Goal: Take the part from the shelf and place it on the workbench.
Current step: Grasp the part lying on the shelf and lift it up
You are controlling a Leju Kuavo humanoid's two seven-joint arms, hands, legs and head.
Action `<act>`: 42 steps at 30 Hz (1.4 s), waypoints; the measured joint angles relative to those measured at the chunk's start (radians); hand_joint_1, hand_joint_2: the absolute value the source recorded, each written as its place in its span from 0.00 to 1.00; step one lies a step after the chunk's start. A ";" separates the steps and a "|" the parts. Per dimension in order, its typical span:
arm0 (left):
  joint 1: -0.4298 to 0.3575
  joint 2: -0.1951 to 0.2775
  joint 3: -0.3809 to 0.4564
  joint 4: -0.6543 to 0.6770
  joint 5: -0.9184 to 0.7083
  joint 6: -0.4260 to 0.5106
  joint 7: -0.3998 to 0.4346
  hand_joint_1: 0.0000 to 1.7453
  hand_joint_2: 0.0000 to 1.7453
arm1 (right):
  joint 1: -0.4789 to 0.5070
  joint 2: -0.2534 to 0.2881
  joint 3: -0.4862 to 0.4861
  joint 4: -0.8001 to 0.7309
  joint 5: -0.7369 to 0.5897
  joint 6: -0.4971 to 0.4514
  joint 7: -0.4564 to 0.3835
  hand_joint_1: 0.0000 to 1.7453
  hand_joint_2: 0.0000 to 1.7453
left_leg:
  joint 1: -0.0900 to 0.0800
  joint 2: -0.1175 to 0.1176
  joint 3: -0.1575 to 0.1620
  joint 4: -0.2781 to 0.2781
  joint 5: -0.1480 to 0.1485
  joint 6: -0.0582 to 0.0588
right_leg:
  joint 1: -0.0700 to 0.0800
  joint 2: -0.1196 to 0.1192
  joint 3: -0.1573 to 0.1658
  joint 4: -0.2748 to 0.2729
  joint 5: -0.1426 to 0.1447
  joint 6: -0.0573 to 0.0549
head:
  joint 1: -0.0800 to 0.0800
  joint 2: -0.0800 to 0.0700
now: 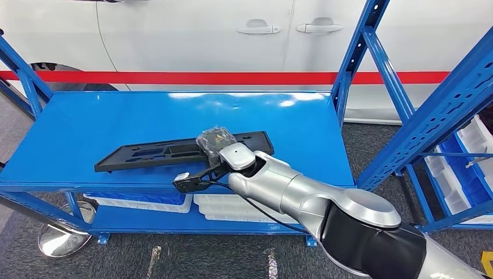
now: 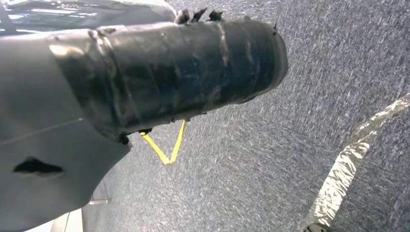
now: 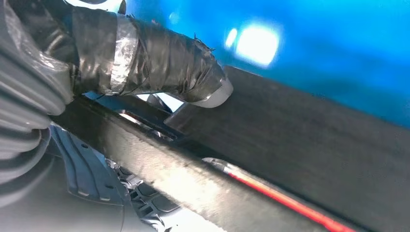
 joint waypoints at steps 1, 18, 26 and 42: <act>0.000 0.000 0.000 0.000 -0.001 0.001 0.000 0.00 0.00 | 0.001 -0.001 0.000 -0.007 0.043 -0.043 0.016 1.00 1.00 | 0.000 0.000 0.000 0.000 0.000 0.000 | 0.000 0.000 0.000 0.000 0.000 0.000 | 0.000 0.000; 0.003 0.001 0.009 0.000 0.013 0.008 -0.030 0.00 1.00 | -0.093 -0.161 -0.098 -0.523 0.558 -0.106 0.129 1.00 1.00 | 0.000 0.000 -0.001 0.000 -0.001 0.000 | 0.000 0.000 -0.001 -0.001 0.000 0.000 | 0.000 0.000; 0.002 0.001 0.035 0.000 0.044 -0.024 -0.041 0.00 1.00 | -0.132 -0.197 -0.109 -0.731 0.344 0.021 0.077 1.00 1.00 | 0.000 0.000 -0.001 0.000 -0.001 0.000 | 0.000 0.001 -0.001 -0.001 0.000 0.000 | 0.000 0.000; 0.000 0.001 0.067 0.000 0.053 -0.040 -0.055 0.00 1.00 | -0.181 -0.221 -0.109 -0.876 0.175 0.090 0.070 1.00 1.00 | 0.000 0.000 -0.001 0.000 -0.001 0.000 | 0.000 0.000 -0.001 -0.001 0.000 0.000 | 0.000 0.000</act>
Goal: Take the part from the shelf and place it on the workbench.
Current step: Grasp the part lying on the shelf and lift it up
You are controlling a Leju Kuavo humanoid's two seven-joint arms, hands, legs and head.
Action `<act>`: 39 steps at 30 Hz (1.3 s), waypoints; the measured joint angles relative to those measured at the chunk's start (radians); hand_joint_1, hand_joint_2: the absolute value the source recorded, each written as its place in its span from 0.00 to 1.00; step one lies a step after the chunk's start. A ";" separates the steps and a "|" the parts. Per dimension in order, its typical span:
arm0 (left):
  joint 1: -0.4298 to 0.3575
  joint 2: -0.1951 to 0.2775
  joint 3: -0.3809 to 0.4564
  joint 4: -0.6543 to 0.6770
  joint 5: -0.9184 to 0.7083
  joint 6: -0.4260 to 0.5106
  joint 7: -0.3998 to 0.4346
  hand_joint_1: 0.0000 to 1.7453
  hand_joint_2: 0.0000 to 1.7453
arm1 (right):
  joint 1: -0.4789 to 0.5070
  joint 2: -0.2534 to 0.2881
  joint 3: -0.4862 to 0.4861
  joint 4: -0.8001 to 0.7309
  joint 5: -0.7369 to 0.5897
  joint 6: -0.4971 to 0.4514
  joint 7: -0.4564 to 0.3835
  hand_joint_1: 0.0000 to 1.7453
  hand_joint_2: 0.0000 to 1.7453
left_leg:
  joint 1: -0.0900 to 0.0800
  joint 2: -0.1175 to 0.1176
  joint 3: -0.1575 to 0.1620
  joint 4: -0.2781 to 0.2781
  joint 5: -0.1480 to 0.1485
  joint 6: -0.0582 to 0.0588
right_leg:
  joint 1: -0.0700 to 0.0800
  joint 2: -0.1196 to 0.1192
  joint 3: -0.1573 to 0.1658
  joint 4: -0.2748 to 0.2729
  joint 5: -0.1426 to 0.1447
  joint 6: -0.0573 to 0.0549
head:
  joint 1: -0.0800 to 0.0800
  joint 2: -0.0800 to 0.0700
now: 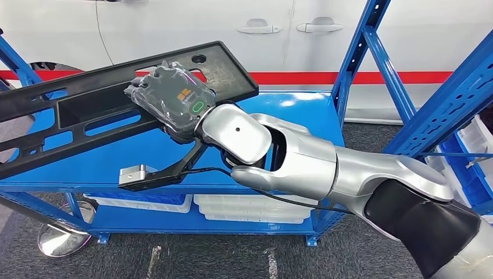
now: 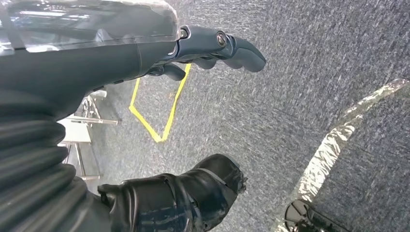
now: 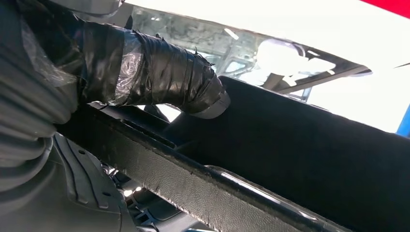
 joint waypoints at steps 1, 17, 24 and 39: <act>0.000 0.000 0.002 0.000 0.000 0.000 0.000 0.00 1.00 | 0.000 -0.002 0.000 -0.005 -0.005 0.003 0.000 1.00 1.00 | 0.000 0.000 0.000 0.000 0.000 0.000 | 0.000 0.000 0.000 0.000 0.000 0.000 | 0.000 0.000; -0.001 0.000 0.005 0.000 -0.023 0.008 -0.001 0.00 1.00 | 0.002 -0.029 0.001 -0.062 -0.017 0.006 0.003 1.00 1.00 | 0.000 0.000 0.000 0.000 0.000 0.000 | 0.000 0.000 0.000 0.000 0.000 0.000 | 0.000 0.000; -0.001 0.000 0.005 0.000 -0.026 0.021 0.000 0.00 1.00 | 0.013 -0.045 0.001 -0.083 -0.014 -0.013 0.009 1.00 1.00 | 0.000 0.000 0.000 0.000 0.000 0.000 | 0.000 0.000 0.000 0.000 0.000 0.000 | 0.000 0.000; -0.002 0.000 0.005 0.000 -0.043 0.021 0.009 0.00 1.00 | 0.038 -0.069 0.001 -0.125 0.037 -0.061 0.007 1.00 1.00 | -0.004 0.000 -0.004 0.010 -0.007 0.011 | -0.005 0.000 0.000 -0.001 0.000 0.005 | 0.000 0.000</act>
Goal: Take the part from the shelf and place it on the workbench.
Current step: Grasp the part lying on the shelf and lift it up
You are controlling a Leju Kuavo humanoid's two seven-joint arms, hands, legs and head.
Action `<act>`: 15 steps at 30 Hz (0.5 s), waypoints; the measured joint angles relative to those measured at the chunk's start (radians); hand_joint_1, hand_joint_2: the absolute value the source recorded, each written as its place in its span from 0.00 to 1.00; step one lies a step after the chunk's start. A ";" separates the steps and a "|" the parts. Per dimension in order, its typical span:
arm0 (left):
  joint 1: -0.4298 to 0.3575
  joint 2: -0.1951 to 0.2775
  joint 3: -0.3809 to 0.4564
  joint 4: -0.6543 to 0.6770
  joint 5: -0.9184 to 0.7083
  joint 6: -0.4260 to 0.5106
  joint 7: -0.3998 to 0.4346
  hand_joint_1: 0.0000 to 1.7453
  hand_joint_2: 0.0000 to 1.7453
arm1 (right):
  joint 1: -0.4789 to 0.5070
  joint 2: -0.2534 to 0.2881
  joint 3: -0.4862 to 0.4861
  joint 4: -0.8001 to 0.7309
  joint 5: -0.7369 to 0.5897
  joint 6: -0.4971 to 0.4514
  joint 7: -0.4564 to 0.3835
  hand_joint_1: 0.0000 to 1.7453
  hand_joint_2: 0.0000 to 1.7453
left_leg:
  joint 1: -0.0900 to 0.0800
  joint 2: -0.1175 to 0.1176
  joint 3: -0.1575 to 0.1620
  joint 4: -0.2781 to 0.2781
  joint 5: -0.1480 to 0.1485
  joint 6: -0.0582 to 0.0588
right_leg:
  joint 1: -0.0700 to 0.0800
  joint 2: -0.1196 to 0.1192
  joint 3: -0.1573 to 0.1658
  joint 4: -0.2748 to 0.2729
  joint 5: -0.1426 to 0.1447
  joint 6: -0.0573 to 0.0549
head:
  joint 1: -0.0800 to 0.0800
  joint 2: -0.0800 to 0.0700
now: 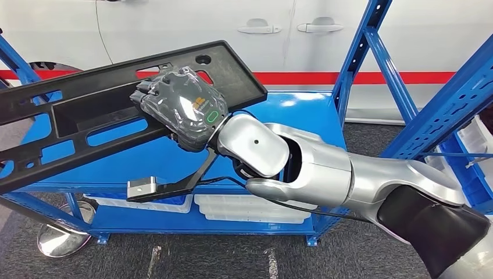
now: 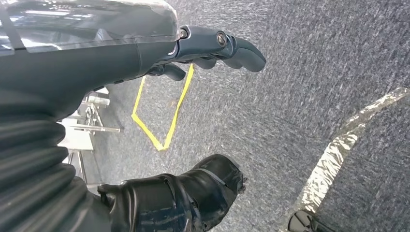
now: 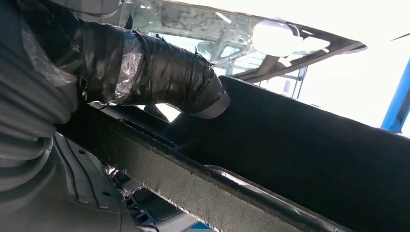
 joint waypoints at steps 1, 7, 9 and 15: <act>0.000 0.000 0.000 0.000 0.000 0.000 -0.001 0.00 1.00 | 0.001 -0.001 0.000 0.000 0.000 0.001 0.000 1.00 1.00 | 0.000 0.000 -0.001 0.002 -0.001 0.002 | -0.001 0.000 0.000 0.000 0.000 0.002 | 0.000 0.000; -0.001 0.000 0.000 0.000 -0.004 -0.003 -0.015 0.00 1.00 | 0.006 -0.008 0.000 -0.003 0.000 0.001 0.000 1.00 1.00 | 0.006 0.003 0.014 -0.023 0.009 0.019 | 0.000 -0.001 -0.001 0.008 -0.011 0.021 | 0.002 0.000; -0.002 -0.001 0.000 0.000 -0.006 -0.005 -0.016 0.00 1.00 | 0.008 -0.013 0.000 -0.005 0.002 0.002 0.000 1.00 1.00 | 0.011 0.006 0.025 -0.038 0.015 0.025 | -0.003 -0.003 -0.043 0.096 -0.057 0.029 | 0.004 0.000; -0.002 -0.006 0.000 0.000 -0.009 -0.015 -0.010 0.00 1.00 | 0.022 -0.025 0.000 -0.006 0.004 0.008 0.000 1.00 1.00 | 0.025 0.002 0.032 -0.023 -0.004 0.008 | -0.025 -0.007 -0.088 0.134 -0.018 0.053 | 0.006 0.000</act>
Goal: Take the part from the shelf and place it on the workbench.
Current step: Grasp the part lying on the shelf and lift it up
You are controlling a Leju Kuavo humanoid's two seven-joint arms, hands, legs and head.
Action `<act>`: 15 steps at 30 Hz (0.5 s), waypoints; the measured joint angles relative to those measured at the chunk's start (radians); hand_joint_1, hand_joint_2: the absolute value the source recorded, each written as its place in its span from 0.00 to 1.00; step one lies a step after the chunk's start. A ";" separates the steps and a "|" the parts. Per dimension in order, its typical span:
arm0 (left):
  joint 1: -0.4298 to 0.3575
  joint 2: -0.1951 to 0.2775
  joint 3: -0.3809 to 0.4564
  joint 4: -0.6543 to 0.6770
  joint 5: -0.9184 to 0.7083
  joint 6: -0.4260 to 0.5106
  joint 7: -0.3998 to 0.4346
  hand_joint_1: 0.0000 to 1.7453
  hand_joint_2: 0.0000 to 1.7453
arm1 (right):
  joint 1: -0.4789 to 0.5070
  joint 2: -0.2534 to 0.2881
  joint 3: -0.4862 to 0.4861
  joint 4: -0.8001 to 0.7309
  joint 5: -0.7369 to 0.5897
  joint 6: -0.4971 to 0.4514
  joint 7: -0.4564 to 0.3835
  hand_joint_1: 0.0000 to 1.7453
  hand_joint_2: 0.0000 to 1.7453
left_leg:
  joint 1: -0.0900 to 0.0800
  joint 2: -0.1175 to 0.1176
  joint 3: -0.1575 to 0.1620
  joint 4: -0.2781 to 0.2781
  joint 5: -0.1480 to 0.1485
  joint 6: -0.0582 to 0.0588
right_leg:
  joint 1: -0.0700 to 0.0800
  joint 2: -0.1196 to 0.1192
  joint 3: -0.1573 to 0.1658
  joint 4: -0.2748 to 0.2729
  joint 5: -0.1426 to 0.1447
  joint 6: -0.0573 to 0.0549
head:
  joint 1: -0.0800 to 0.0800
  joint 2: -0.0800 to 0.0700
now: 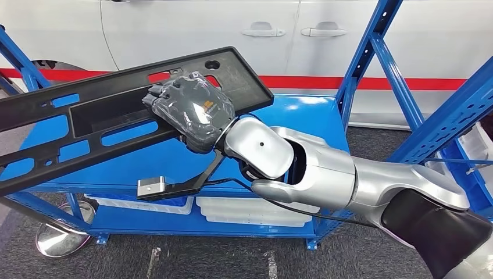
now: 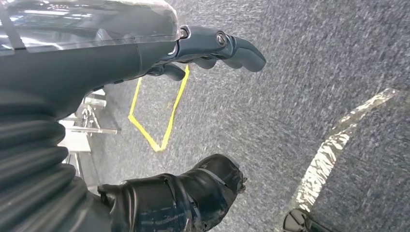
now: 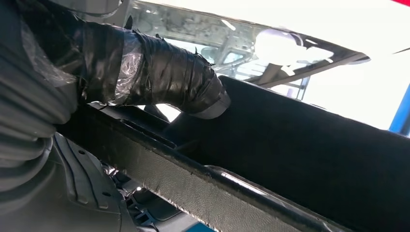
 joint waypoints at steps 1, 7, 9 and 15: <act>0.000 -0.001 0.000 0.000 0.001 0.000 0.001 0.00 1.00 | 0.000 -0.001 0.000 0.000 0.001 0.001 0.000 1.00 1.00 | 0.001 -0.001 -0.002 0.009 -0.008 -0.009 | -0.001 0.001 0.028 -0.059 0.023 0.002 | 0.002 0.000; -0.003 -0.008 0.002 0.001 0.021 -0.003 -0.011 0.00 1.00 | -0.005 0.000 0.000 0.002 0.016 0.022 -0.012 1.00 1.00 | 0.004 -0.003 -0.010 0.034 -0.034 -0.044 | 0.005 0.006 0.060 -0.115 0.027 -0.041 | 0.003 0.000; -0.004 -0.010 0.003 0.002 0.021 -0.003 -0.017 0.00 1.00 | -0.010 0.002 0.000 0.004 0.021 0.025 -0.014 1.00 1.00 | 0.004 0.001 -0.052 0.122 -0.080 -0.047 | 0.005 0.004 0.066 -0.118 0.026 -0.053 | 0.002 0.000; -0.001 -0.017 0.003 0.003 0.017 -0.009 -0.021 0.00 1.00 | -0.014 0.007 0.005 0.012 0.020 0.020 -0.017 1.00 1.00 | -0.011 0.001 -0.132 0.215 -0.048 -0.021 | 0.026 0.005 0.085 -0.118 0.012 -0.067 | 0.002 0.000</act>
